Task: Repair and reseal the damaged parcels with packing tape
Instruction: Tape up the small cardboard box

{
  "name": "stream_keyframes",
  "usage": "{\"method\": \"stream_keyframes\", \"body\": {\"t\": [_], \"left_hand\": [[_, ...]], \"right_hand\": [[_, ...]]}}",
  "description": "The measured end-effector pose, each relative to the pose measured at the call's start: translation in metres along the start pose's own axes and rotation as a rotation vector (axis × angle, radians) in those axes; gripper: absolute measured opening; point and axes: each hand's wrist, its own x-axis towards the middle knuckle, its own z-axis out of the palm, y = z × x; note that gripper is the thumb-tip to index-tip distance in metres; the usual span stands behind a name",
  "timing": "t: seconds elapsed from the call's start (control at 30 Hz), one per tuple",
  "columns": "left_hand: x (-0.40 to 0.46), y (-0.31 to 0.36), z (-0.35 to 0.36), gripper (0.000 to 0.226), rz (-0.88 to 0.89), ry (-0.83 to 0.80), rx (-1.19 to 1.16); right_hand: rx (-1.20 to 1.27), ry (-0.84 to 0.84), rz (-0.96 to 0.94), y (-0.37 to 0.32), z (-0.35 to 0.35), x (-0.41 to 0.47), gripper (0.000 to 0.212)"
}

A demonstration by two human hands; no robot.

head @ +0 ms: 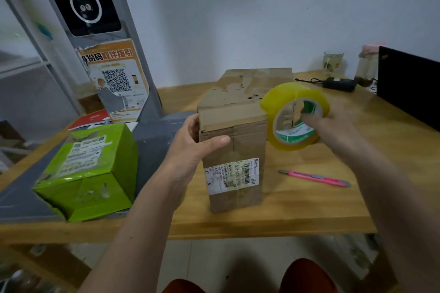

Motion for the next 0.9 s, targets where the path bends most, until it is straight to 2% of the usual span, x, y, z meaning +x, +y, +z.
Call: {"method": "stream_keyframes", "body": {"t": [0.1, 0.17, 0.23, 0.3, 0.37, 0.5, 0.63, 0.7, 0.8, 0.9], "left_hand": [[-0.005, 0.006, -0.004, 0.099, 0.026, 0.022, 0.145], [-0.011, 0.020, -0.001, 0.114, 0.144, 0.072, 0.435], [-0.015, 0.044, 0.006, 0.124, 0.219, -0.034, 0.889], [-0.009, 0.065, 0.011, 0.134, 0.139, -0.193, 1.295], [0.006, 0.077, 0.020, 0.142, 0.019, -0.274, 1.469], [0.033, 0.075, 0.054, 0.140, 0.021, -0.376, 1.385], [0.043, 0.071, 0.052, 0.107, 0.134, -0.328, 1.383], [0.039, 0.071, 0.045, 0.095, 0.166, -0.262, 1.316], [0.023, 0.069, 0.041, 0.095, 0.244, -0.123, 1.241], [0.006, 0.060, 0.041, 0.092, 0.326, 0.213, 1.062]], "right_hand": [[0.004, 0.017, -0.009, -0.002, 0.004, 0.003, 0.016], [-0.024, 0.023, -0.025, -0.002, 0.004, 0.005, 0.016], [-0.050, 0.029, -0.044, -0.002, 0.006, 0.006, 0.016], [-0.057, 0.027, -0.077, -0.003, 0.007, 0.006, 0.017], [-0.064, 0.016, -0.134, -0.007, 0.009, 0.006, 0.015], [-0.124, 0.033, -0.197, -0.014, 0.005, 0.004, 0.019], [-0.149, 0.001, -0.190, -0.008, -0.002, -0.003, 0.022], [-0.114, 0.000, -0.181, -0.006, 0.001, -0.007, 0.023], [-0.022, 0.047, -0.183, -0.014, 0.006, -0.006, 0.024], [0.192, 0.101, -0.211, -0.040, 0.014, -0.002, 0.022]]}}
